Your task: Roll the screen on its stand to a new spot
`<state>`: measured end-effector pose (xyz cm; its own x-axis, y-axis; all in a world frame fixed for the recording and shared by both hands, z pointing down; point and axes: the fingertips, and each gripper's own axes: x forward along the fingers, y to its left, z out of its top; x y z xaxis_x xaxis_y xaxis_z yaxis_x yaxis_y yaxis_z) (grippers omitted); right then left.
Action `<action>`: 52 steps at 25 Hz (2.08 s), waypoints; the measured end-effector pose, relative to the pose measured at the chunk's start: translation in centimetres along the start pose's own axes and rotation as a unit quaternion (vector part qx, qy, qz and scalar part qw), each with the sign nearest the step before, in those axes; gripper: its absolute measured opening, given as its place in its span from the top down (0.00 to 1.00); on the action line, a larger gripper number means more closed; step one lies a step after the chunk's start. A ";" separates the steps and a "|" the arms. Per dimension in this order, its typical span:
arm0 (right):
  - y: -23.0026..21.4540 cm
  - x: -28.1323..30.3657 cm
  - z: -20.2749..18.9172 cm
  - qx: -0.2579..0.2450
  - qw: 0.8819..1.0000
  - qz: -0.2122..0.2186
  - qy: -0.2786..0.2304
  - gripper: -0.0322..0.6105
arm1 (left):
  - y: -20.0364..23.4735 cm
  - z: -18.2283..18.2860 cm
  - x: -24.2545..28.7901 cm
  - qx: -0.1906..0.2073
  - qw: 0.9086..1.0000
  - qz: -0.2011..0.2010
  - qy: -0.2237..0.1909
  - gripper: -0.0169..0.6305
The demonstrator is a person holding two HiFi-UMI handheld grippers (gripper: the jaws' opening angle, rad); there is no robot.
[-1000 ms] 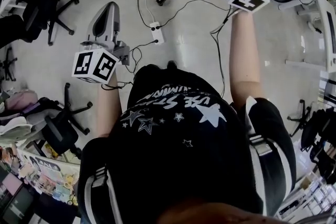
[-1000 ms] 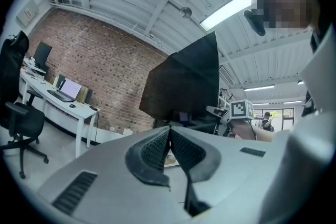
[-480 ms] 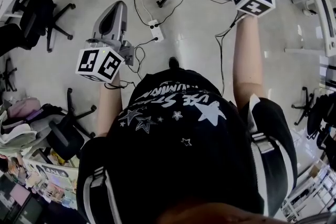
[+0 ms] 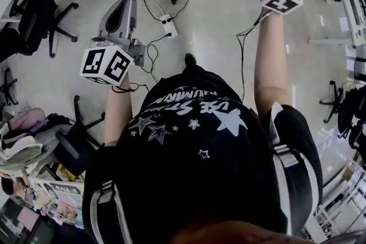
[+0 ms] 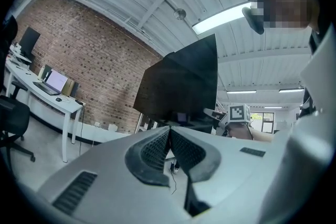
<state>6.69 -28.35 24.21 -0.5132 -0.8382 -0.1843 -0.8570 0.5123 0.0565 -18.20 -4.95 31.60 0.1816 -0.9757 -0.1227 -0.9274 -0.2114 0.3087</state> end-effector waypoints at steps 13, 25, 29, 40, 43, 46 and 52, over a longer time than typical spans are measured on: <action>-0.5 -5.2 1.3 0.002 1.000 -0.014 -0.010 0.66 | -2.2 0.5 -3.9 0.000 1.000 -0.010 -0.009 0.96; -0.6 -5.8 1.2 -0.005 1.000 -0.026 -0.004 0.66 | -2.6 0.9 -4.9 0.001 1.000 -0.016 -0.017 0.96; -0.9 -5.8 0.9 -0.022 1.000 -0.021 0.000 0.66 | -2.6 1.2 -5.4 0.003 1.000 -0.011 -0.021 0.95; 0.5 -13.0 0.8 -0.037 0.998 -0.042 0.017 0.57 | -3.1 0.5 -10.1 -0.011 1.000 -0.009 -0.023 0.95; 1.5 -16.5 -0.7 -0.022 0.998 -0.037 0.038 0.57 | -3.4 -1.2 -11.8 -0.028 0.999 -0.008 -0.013 0.95; 2.3 -19.8 -2.6 0.002 0.998 -0.030 0.062 0.57 | -4.0 -2.8 -13.4 -0.040 0.999 -0.005 0.002 0.95; 2.4 -23.5 -3.6 0.034 0.996 0.010 0.084 0.57 | -7.7 -3.1 -13.8 -0.034 0.999 -0.014 -0.001 0.95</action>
<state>16.47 -8.10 32.21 -0.5356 -0.8443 -0.0166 -0.8443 0.5358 -0.0100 -12.56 9.92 33.85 0.2058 -0.9694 -0.1337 -0.8977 -0.2414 0.3686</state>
